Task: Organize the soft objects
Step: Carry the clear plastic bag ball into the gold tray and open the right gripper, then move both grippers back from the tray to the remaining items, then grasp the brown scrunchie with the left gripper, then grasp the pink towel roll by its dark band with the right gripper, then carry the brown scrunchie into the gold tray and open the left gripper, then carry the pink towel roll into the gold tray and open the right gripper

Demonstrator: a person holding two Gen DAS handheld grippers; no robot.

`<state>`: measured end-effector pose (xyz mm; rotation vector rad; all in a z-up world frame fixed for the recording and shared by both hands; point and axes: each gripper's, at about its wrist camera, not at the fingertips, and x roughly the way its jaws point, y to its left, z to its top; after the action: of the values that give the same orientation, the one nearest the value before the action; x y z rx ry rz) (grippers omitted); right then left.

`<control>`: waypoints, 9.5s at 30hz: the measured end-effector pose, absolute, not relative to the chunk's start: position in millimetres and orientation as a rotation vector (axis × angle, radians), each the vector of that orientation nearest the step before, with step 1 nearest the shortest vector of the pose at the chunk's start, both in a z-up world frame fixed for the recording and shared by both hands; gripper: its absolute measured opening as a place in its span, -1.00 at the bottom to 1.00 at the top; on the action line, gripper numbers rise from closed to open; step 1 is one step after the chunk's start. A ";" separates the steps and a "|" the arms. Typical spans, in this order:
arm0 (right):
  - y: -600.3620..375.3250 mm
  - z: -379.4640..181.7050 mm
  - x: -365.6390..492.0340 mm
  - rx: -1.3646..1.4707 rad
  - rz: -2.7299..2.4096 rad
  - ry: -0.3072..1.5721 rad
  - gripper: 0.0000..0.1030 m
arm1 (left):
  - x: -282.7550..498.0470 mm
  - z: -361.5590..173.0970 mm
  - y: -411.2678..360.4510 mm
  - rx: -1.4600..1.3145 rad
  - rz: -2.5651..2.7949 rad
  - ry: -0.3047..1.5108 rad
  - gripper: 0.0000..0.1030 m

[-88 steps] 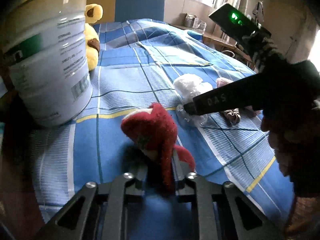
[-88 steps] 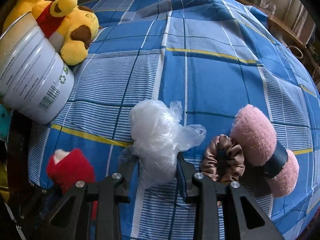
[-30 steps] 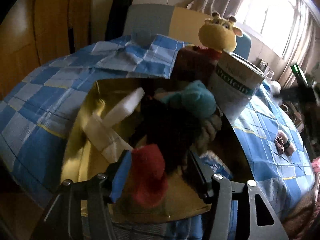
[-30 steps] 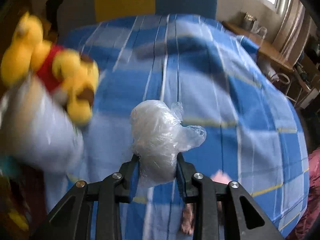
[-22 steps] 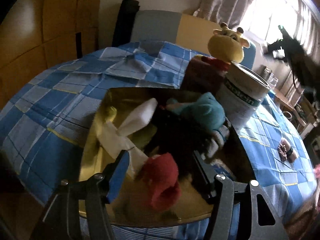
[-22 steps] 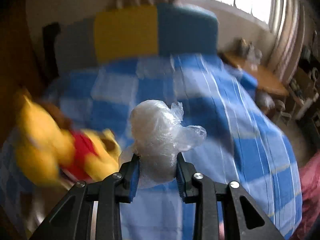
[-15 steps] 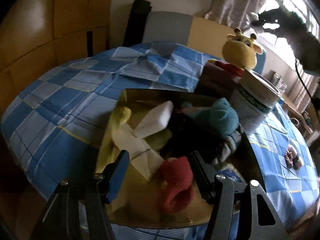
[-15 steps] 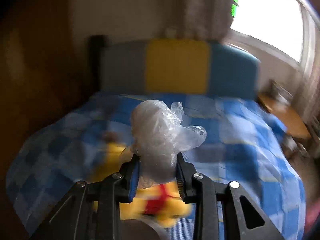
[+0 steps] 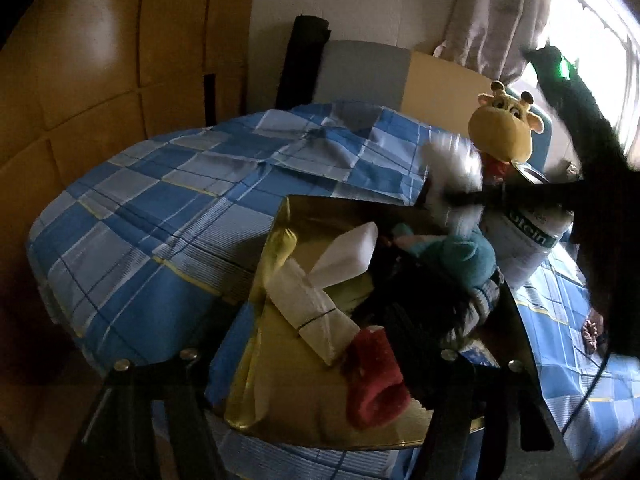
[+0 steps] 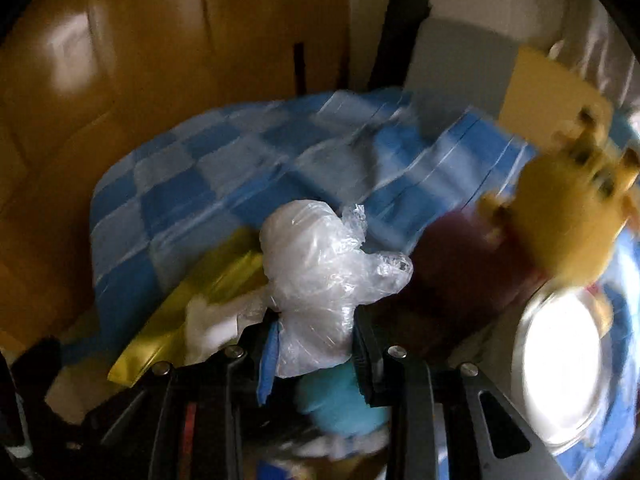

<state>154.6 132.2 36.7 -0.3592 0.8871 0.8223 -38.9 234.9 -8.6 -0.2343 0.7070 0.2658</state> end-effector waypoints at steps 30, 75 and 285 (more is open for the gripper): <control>105.3 -77.0 40.9 -0.328 0.830 1.101 -0.35 | -53.9 -14.9 235.3 -0.253 0.283 0.720 0.39; -343.4 -40.3 119.9 0.419 -0.111 0.998 0.15 | -21.6 13.7 106.2 -0.043 -0.096 0.713 0.40; -248.2 -56.9 204.8 -0.030 -0.166 1.151 -0.16 | -24.9 -27.6 195.0 -0.107 0.149 0.756 0.35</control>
<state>204.8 -248.2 -56.9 -0.0303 1.1514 -0.1660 -24.9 195.0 -27.6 -0.1072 0.7558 0.1486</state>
